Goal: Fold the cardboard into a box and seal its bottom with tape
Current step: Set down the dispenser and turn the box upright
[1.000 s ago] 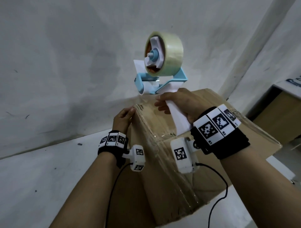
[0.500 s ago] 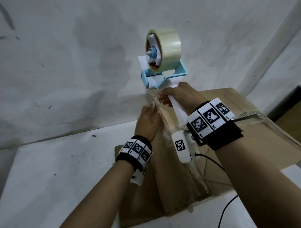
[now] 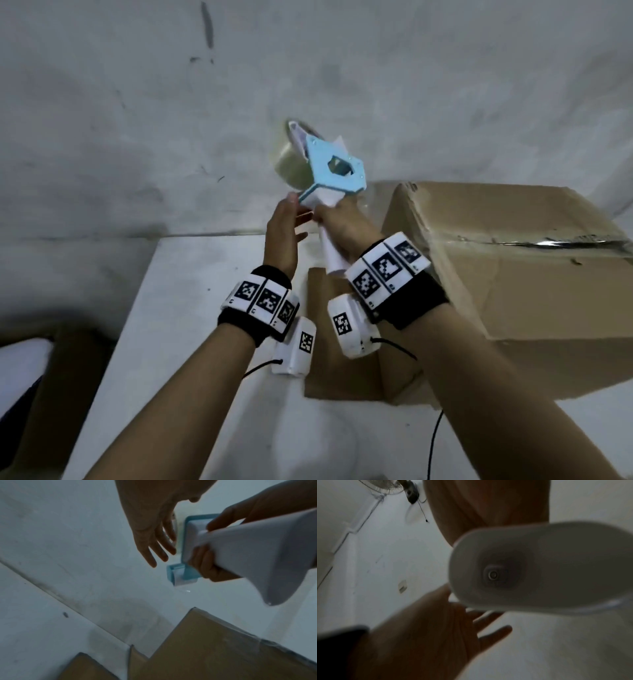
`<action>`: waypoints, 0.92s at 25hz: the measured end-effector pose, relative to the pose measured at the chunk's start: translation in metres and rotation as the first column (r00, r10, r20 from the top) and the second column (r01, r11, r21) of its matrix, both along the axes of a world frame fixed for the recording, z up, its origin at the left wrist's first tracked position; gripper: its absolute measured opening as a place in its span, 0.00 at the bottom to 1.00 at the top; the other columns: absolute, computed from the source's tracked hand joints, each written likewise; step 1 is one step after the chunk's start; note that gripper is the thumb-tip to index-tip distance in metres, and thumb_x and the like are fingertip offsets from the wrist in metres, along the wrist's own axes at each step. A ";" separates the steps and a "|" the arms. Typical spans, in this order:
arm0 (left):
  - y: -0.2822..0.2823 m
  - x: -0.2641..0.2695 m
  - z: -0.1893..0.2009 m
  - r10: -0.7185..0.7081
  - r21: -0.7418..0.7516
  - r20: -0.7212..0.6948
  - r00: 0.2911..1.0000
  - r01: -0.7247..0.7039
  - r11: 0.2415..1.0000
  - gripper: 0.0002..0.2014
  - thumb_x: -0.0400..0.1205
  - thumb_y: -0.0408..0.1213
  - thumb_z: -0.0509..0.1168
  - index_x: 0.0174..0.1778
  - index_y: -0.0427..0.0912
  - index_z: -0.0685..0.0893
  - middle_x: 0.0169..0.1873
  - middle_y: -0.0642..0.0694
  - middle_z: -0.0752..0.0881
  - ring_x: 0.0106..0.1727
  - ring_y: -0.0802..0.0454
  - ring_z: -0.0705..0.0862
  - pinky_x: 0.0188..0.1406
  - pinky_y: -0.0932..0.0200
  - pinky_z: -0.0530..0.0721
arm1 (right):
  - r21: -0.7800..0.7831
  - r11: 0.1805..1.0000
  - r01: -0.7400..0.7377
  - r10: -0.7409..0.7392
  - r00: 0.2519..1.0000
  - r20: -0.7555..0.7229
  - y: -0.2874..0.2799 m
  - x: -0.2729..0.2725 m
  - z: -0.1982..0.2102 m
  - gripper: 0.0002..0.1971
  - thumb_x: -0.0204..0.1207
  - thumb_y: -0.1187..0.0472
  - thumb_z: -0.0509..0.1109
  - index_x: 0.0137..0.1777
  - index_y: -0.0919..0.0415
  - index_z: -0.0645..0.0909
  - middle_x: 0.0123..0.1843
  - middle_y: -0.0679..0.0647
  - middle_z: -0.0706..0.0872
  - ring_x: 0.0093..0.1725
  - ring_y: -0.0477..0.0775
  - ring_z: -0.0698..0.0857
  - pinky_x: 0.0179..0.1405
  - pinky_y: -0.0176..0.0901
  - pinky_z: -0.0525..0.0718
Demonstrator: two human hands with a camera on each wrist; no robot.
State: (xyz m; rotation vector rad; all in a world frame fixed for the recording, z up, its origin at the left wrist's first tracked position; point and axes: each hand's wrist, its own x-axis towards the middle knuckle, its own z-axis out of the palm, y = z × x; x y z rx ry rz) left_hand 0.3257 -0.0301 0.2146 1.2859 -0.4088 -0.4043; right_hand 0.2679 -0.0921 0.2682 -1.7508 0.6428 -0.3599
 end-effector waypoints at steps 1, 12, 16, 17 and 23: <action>0.015 0.001 -0.006 0.004 0.039 0.025 1.000 -0.005 0.999 0.15 0.85 0.40 0.55 0.63 0.37 0.77 0.52 0.44 0.84 0.53 0.51 0.82 0.54 0.56 0.80 | -0.022 0.998 -0.064 0.064 0.998 0.010 0.020 0.001 -0.013 0.22 0.83 0.65 0.57 0.75 0.69 0.60 0.69 0.61 0.76 0.59 0.52 0.79 0.52 0.27 0.81; 0.142 0.010 -0.145 0.229 0.751 -0.115 0.967 -0.066 0.657 0.25 0.75 0.37 0.70 0.65 0.30 0.72 0.62 0.32 0.81 0.62 0.38 0.82 0.61 0.51 0.79 | 0.045 0.990 -0.136 0.143 0.928 -0.345 0.145 0.019 -0.201 0.26 0.81 0.61 0.62 0.72 0.73 0.58 0.67 0.72 0.76 0.65 0.67 0.78 0.50 0.45 0.73; 0.172 0.001 -0.169 0.120 0.828 -0.078 0.990 -0.003 0.561 0.19 0.75 0.32 0.68 0.61 0.30 0.77 0.58 0.33 0.84 0.61 0.37 0.82 0.58 0.52 0.78 | 0.002 0.985 -0.173 0.154 0.871 -0.467 0.158 0.005 -0.239 0.29 0.79 0.63 0.66 0.75 0.70 0.58 0.70 0.69 0.74 0.68 0.67 0.76 0.64 0.53 0.74; 0.176 -0.002 -0.171 0.087 0.831 -0.066 0.994 0.007 0.557 0.18 0.76 0.31 0.68 0.61 0.30 0.79 0.58 0.33 0.85 0.61 0.36 0.82 0.59 0.51 0.78 | -0.013 0.985 -0.172 0.145 0.867 -0.476 0.157 0.002 -0.245 0.29 0.78 0.64 0.66 0.75 0.70 0.59 0.71 0.69 0.73 0.69 0.67 0.75 0.65 0.52 0.73; 0.177 -0.016 -0.176 0.009 0.831 -0.053 0.999 0.039 0.554 0.16 0.79 0.31 0.63 0.62 0.32 0.79 0.63 0.34 0.82 0.64 0.36 0.79 0.64 0.50 0.75 | -0.261 0.823 -0.504 0.204 0.693 -0.692 0.144 -0.004 -0.258 0.27 0.81 0.61 0.63 0.75 0.69 0.59 0.74 0.67 0.69 0.74 0.66 0.68 0.72 0.52 0.64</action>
